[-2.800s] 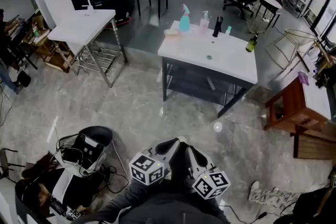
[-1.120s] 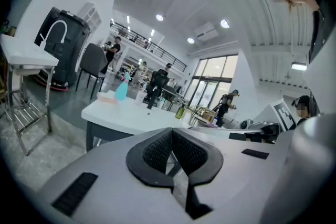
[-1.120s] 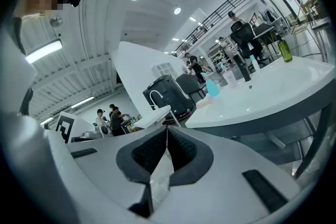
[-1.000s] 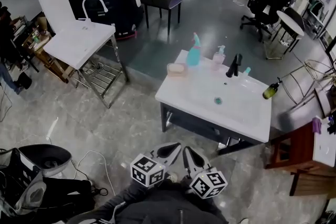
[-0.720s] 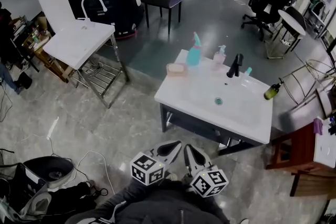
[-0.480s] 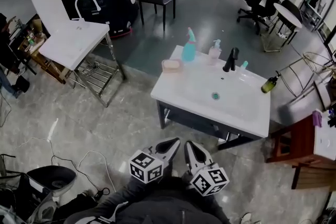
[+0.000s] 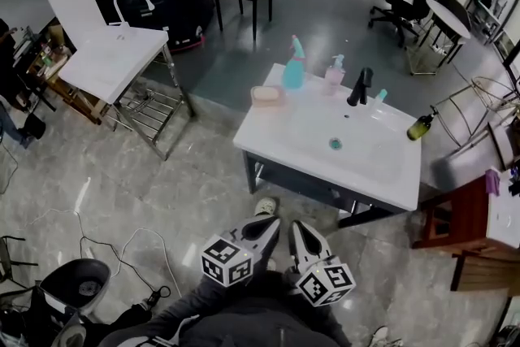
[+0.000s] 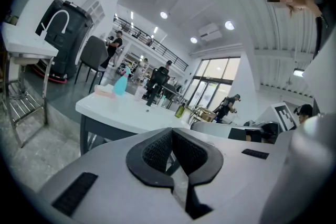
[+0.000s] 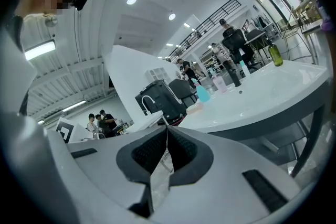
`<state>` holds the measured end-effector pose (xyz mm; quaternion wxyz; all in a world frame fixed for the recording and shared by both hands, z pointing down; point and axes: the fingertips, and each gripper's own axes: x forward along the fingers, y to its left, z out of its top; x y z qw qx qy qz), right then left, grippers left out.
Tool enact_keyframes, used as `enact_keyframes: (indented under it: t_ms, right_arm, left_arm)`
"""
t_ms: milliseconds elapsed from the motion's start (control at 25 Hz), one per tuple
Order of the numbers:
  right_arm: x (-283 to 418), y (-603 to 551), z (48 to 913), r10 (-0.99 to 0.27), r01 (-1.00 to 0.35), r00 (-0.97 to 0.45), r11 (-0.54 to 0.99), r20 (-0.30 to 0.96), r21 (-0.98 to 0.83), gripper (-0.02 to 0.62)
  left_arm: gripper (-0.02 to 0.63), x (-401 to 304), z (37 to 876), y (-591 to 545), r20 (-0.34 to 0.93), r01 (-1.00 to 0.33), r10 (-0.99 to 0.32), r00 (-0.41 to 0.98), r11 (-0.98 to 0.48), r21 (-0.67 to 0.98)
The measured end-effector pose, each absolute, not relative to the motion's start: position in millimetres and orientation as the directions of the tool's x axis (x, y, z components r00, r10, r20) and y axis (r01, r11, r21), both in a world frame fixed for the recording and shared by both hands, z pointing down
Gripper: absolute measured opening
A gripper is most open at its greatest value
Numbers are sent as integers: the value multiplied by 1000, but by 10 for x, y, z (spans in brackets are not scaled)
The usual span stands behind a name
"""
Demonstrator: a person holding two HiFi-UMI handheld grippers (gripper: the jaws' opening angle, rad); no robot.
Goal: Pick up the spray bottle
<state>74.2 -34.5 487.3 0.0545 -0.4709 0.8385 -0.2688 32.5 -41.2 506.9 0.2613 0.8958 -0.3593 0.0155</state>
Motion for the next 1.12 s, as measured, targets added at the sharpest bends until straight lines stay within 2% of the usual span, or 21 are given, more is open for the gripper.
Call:
enact_keyframes:
  t_ms: [600,1120]
  right_arm:
    - [923,-848,4916,-830,-766,-526,369,184,-527,11]
    - [896,-1943,4829,-816,-761,-547,392,186,-517,11]
  left_arm:
    - [6,397,5059,-944,212,-670,-662,719,-578,467]
    - [7,401,4932,-1990,178,-669,-681,710,-574,472]
